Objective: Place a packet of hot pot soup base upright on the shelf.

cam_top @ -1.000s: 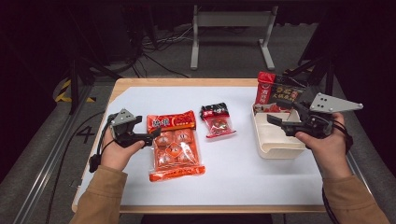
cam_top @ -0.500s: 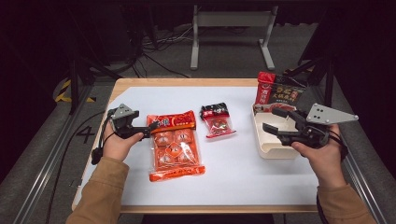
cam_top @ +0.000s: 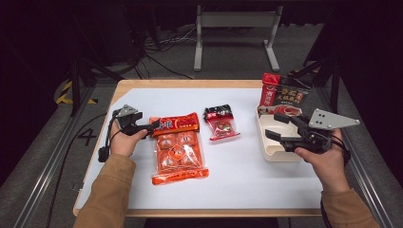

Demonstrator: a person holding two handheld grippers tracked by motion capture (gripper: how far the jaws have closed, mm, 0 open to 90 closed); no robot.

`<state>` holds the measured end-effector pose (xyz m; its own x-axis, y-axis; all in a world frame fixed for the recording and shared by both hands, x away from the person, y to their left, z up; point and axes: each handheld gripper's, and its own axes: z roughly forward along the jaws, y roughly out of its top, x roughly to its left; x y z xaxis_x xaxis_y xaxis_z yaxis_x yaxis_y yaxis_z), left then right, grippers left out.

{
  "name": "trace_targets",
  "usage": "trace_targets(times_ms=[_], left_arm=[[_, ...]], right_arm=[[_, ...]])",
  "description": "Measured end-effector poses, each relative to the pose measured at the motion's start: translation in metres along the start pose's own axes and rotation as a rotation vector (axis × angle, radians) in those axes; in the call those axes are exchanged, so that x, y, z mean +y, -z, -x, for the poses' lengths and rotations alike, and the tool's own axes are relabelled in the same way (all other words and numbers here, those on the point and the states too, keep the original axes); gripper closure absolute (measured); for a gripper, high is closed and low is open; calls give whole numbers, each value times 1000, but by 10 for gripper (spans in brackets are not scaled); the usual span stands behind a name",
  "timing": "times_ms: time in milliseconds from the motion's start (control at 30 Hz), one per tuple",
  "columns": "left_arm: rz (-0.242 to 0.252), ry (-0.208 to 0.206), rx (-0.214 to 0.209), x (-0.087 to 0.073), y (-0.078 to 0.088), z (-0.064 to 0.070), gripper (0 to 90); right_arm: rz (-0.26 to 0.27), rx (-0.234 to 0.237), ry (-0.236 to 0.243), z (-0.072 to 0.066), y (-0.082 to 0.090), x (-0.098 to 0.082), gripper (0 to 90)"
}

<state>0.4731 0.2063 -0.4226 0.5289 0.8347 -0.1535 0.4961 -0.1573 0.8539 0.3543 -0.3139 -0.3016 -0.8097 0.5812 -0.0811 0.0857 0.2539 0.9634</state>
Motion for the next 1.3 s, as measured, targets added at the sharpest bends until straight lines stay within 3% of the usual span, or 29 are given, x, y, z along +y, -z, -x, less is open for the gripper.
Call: trace_targets(times_ms=[167, 200, 400, 733, 867, 1067, 1233, 1300], left_arm=[[-39, 31, 21, -6, -15, -7, 171], [-53, 55, 18, -8, -19, -8, 174], [-82, 67, 17, -12, -25, -11, 175], [-129, 85, -15, -15, -30, -11, 195], [-169, 115, -54, -18, -33, -11, 224], [-163, 140, -76, -18, -34, -11, 248], [-151, 136, -93, -16, -32, -8, 318], [-138, 156, -113, -14, -30, -7, 359]], right_arm=[[-11, 11, 17, -1, 0, 1, 350], [-14, 14, 24, -3, 0, 1, 350], [-18, 16, 24, -2, 1, 0, 350], [-50, 48, 35, -5, -10, -5, 350], [-67, 47, 38, -4, -11, -8, 348], [-75, 42, 32, -2, -11, -10, 346], [-83, 40, 29, -1, -13, -13, 346], [-86, 44, 31, -1, -13, -14, 346]])
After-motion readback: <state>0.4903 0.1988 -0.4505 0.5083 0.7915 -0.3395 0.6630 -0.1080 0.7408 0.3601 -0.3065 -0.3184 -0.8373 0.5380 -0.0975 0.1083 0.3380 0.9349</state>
